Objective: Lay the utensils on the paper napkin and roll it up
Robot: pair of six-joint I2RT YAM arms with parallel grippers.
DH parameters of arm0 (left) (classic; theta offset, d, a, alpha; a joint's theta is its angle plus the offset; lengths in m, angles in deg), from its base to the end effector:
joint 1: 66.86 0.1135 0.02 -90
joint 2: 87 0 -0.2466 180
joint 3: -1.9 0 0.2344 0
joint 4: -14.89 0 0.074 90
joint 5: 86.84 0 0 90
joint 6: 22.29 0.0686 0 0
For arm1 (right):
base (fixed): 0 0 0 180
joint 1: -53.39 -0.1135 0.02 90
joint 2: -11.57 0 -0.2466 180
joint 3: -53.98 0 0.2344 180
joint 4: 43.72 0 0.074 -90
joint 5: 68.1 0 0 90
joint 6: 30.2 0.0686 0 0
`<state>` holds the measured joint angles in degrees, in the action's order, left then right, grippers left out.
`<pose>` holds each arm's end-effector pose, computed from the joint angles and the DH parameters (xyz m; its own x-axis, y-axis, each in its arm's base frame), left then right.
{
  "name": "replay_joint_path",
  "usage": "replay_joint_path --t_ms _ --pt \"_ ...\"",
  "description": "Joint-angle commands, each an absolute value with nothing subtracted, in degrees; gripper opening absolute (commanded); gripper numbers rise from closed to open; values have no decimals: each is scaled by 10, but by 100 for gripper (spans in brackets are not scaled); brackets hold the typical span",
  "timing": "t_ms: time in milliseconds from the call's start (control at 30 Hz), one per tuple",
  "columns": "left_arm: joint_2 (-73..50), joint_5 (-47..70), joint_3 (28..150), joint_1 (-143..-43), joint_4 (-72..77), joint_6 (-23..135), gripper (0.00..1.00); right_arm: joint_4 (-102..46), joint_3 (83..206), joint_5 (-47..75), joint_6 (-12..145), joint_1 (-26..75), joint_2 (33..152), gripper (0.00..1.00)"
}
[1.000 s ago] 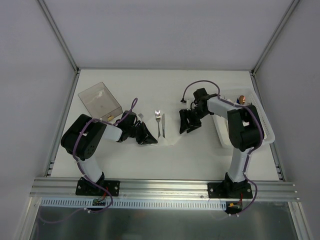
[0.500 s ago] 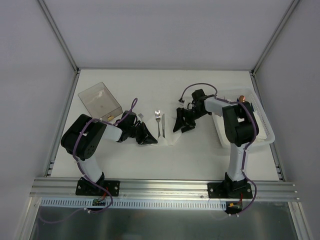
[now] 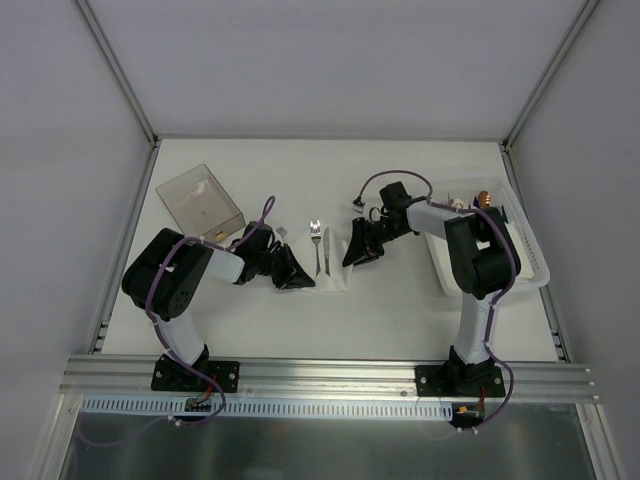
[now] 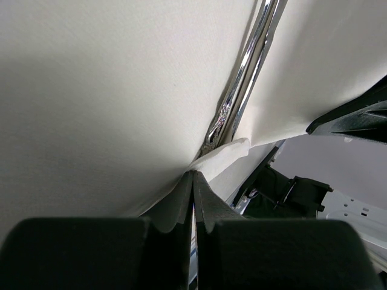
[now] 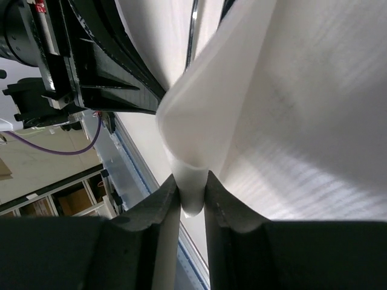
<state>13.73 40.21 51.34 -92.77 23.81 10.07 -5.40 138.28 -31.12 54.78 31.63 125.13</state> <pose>0.2586 -0.1716 0.0861 -0.9572 -0.2845 -0.0525 -0.1111 0.5289 -0.8414 0.3206 0.1870 0.1184 -0.8110 -0.3804 -0.4445 -0.5792 0.4140 0.7023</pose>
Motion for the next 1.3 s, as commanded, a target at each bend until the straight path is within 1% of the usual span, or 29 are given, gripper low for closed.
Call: replay_joint_path --t_ms 0,67,100,167,200,267,467,767,1267 --pt "150 368 510 -933 212 116 0 -74 1402 -323 575 296 1226 23" --pt "150 368 511 -932 212 116 0 -75 1407 -319 586 283 1228 18" --pt "150 368 511 -933 212 116 0 -83 1410 -317 592 279 1229 12" --pt "151 368 512 -933 212 117 0 -92 1413 -315 601 269 1235 7" --pt "152 368 513 -932 213 117 0 -109 1414 -316 633 265 1236 3" --pt "153 369 513 -932 212 116 0 -124 1414 -319 654 254 1239 0" --pt "152 366 513 -932 207 118 0 -159 1425 -313 717 229 1246 0" --pt "153 366 511 -933 206 121 0 -218 1436 -301 806 208 1291 0" --pt "138 363 502 -933 204 121 0 -239 1443 -271 836 195 1344 0"
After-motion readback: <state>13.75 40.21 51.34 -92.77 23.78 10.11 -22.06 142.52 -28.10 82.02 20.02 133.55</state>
